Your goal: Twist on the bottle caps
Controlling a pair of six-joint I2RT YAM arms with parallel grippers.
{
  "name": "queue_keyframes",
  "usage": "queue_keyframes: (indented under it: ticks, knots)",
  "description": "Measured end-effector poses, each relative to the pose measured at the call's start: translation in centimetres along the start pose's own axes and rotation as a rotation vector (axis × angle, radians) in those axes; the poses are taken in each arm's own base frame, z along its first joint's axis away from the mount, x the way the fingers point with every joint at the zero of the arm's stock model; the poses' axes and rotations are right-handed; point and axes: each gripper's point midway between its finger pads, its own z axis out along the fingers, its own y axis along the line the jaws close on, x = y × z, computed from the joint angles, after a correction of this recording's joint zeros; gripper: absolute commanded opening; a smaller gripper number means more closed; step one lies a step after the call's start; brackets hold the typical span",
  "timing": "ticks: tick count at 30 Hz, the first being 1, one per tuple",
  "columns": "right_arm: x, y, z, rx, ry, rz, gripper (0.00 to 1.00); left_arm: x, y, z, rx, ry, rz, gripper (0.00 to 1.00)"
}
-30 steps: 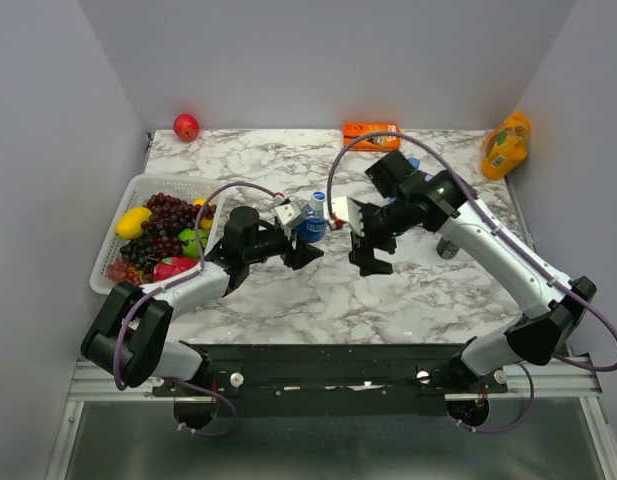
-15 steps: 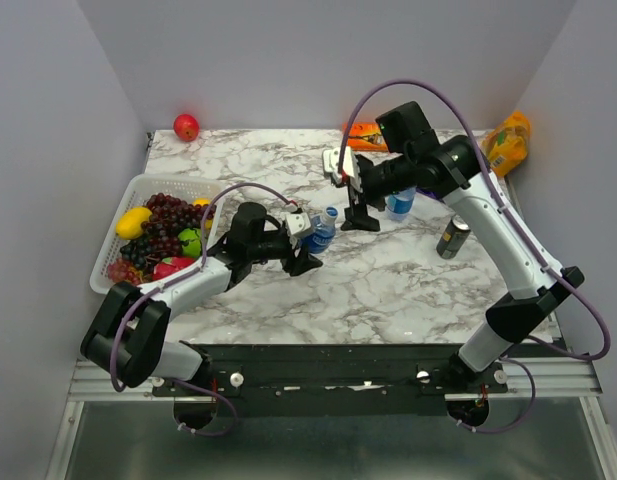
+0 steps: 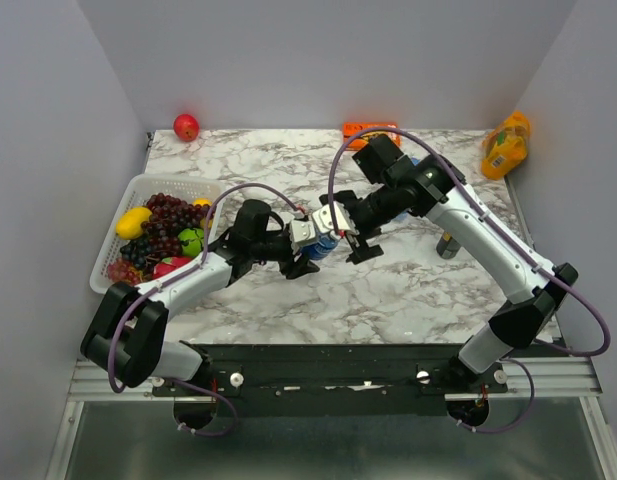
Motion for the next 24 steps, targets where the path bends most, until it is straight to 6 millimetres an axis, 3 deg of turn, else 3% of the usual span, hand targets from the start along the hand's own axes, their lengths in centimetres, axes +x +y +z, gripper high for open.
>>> queue_keyframes:
  ticks: [5,14,20,23,24]
  knots:
    - [0.8,0.7,1.5,-0.018,0.033,-0.018,0.99,0.1,-0.9,0.2,0.033,0.004,-0.025,0.00]
    - [1.8,-1.4,1.4,0.097,0.085,-0.034,1.00,-1.1,-1.0,0.1,0.047,-0.068,-0.166,0.00]
    - [3.0,-2.0,1.4,0.152,0.136,0.045,1.00,-1.4,-1.5,0.1,0.063,-0.111,-0.253,0.00]
    - [4.1,-1.5,1.1,0.155,0.178,0.111,0.99,-1.6,-1.2,-0.1,0.052,-0.127,-0.290,0.00]
    - [4.5,-0.4,1.2,0.124,0.190,0.145,0.98,-1.6,-0.8,-0.2,0.033,-0.131,-0.305,0.00]
